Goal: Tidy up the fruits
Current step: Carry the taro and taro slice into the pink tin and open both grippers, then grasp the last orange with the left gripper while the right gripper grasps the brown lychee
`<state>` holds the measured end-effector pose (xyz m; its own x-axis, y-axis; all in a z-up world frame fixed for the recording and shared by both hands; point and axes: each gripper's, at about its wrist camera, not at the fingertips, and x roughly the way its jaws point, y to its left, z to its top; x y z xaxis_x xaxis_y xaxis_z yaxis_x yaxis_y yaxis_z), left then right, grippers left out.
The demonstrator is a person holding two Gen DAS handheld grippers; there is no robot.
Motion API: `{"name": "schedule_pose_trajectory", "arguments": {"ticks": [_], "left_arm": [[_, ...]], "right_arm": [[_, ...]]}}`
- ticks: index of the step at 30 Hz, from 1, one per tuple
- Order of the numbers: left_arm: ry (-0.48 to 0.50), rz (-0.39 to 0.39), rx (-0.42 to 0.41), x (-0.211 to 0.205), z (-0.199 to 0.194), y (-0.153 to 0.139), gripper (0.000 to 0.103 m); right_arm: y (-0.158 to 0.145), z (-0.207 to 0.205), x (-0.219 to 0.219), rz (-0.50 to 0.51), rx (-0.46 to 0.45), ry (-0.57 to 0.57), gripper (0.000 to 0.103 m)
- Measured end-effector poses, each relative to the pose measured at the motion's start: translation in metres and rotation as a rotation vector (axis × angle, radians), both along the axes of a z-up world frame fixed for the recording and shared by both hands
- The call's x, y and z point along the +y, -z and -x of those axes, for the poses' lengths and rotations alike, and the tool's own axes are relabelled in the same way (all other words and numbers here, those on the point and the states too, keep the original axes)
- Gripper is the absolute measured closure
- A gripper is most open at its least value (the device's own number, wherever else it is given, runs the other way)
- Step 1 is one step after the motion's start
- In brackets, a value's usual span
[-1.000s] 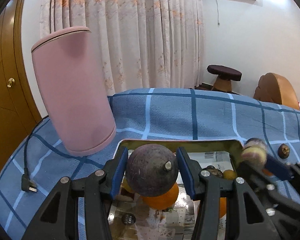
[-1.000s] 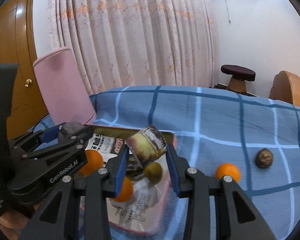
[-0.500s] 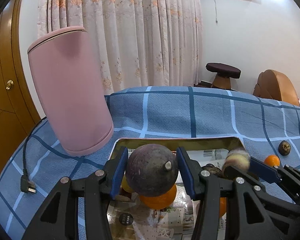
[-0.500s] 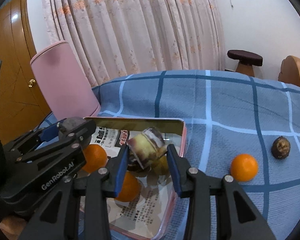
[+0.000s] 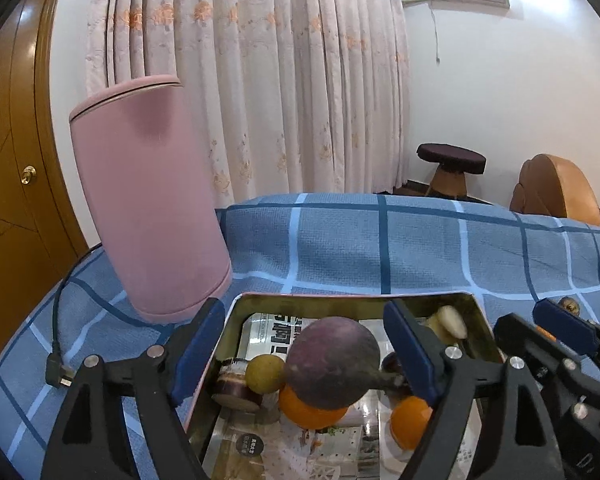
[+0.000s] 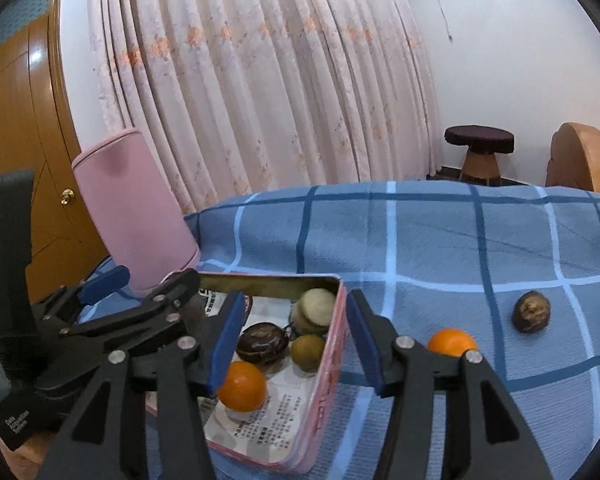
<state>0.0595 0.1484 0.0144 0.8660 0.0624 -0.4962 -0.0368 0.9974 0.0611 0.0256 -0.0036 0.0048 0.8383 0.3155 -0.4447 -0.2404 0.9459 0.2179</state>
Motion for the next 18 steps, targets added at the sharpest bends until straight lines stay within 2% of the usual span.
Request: {"name": "schedule_pose_trajectory", "arguments": {"ticks": [8,18], "left_arm": [[0.006,-0.038,-0.001,-0.01,0.0,0.003,0.018],[0.019,-0.008,-0.016,-0.017,0.006,0.007,0.018]], "right_arm": [[-0.002,0.0,-0.025,-0.026,0.004,0.059,0.047],[-0.004,0.008,-0.062,0.004,-0.005,0.154,0.047]]}}
